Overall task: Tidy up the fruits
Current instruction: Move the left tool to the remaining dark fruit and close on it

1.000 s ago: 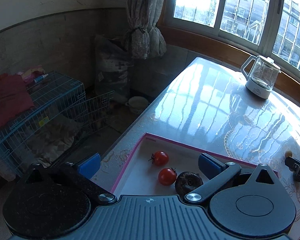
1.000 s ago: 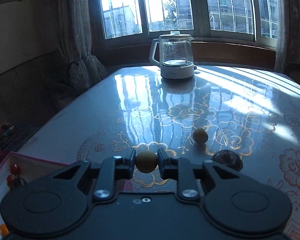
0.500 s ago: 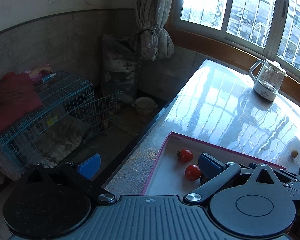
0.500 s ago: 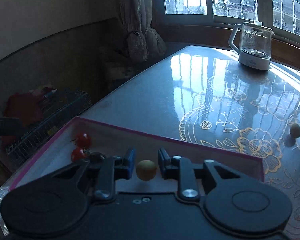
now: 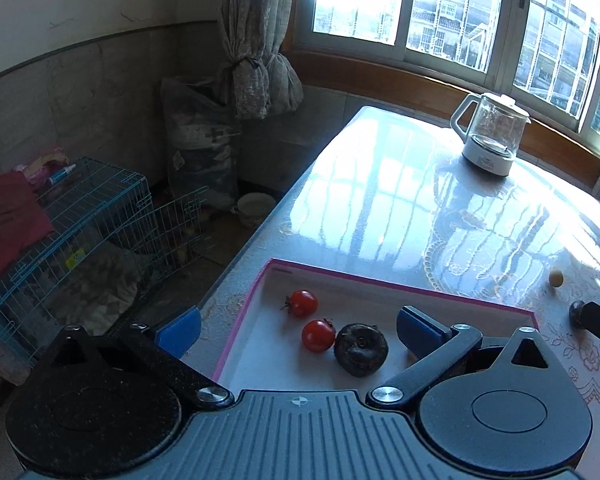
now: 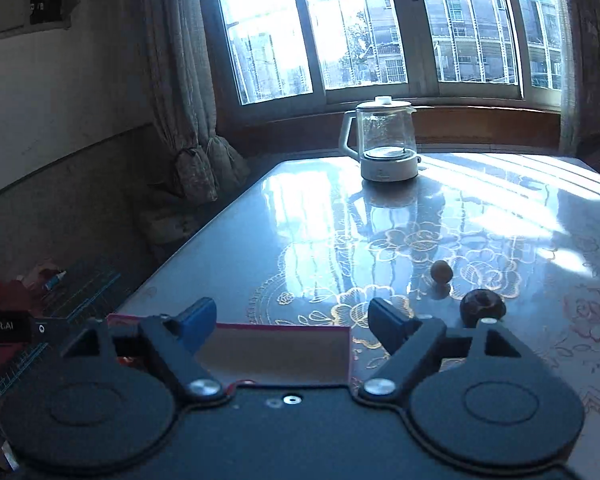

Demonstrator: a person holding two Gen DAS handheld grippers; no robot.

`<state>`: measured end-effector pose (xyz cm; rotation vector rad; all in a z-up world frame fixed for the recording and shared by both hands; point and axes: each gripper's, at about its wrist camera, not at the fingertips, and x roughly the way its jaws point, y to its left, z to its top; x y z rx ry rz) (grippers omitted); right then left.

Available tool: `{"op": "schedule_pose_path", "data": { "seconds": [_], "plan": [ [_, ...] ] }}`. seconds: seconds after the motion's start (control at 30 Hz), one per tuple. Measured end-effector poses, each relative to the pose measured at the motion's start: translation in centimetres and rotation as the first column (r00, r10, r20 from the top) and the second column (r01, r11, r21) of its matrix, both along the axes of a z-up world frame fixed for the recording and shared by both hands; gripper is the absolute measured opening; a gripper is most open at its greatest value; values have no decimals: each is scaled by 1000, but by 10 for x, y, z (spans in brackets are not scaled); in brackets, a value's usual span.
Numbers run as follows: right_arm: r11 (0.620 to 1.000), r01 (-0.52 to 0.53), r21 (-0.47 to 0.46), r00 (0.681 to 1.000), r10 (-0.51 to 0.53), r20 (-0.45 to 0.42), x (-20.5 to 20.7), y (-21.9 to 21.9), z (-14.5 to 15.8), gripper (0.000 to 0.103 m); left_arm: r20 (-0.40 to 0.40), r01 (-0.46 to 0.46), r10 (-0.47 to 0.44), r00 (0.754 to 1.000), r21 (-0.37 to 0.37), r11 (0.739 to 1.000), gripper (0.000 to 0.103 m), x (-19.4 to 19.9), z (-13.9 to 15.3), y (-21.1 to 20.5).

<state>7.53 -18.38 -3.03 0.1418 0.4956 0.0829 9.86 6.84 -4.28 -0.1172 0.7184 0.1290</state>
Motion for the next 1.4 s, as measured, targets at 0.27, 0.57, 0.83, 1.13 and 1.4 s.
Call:
{"op": "schedule_pose_path", "data": {
  "seconds": [0.27,0.57,0.83,1.13,1.4],
  "plan": [
    [969,246,1,969,-246,31,-71,-91,9,101,-4,177,-177,984,-5,984,103,14,10,-104],
    [899,437,31,899,-437,22,-132,-175,1,103,-19,303,-302,953,22,953,103,27,4,-230],
    [861,503,73,864,-503,-21,-154,-222,-15,103,9,326,-327,945,51,944,103,47,-17,-317],
    [849,512,129,859,-508,-70,-164,-248,-28,103,58,299,-307,950,111,948,103,64,-50,-375],
    [843,512,164,859,-502,-102,-159,-259,-37,103,39,286,-292,956,113,952,103,80,-71,-386]
  ]
}}
